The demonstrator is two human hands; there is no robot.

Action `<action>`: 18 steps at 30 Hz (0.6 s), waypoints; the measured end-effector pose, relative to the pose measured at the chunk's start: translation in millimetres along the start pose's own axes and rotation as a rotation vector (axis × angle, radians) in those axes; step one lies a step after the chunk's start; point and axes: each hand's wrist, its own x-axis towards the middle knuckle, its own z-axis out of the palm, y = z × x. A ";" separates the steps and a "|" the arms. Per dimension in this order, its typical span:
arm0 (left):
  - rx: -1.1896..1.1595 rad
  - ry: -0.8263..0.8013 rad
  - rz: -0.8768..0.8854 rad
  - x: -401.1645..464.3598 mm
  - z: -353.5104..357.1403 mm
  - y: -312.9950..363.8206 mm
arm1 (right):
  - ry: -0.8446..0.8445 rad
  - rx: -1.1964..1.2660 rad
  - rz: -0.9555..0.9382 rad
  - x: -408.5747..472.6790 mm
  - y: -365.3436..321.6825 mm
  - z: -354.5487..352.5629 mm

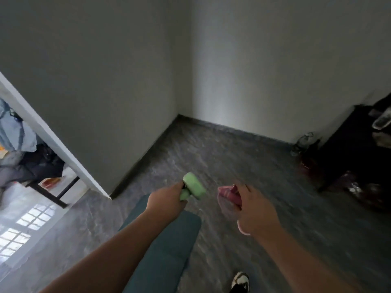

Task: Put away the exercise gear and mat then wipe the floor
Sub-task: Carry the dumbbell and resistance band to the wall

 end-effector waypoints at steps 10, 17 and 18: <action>-0.050 0.061 -0.042 176.4 -1.7 143.6 | 0.049 0.016 0.075 120.4 168.8 -78.1; -0.025 0.095 -0.049 269.5 -12.0 183.3 | 0.036 0.003 0.065 201.2 217.8 -100.0; -0.031 0.090 -0.047 284.1 -12.7 185.6 | 0.039 0.004 0.067 214.2 221.9 -101.0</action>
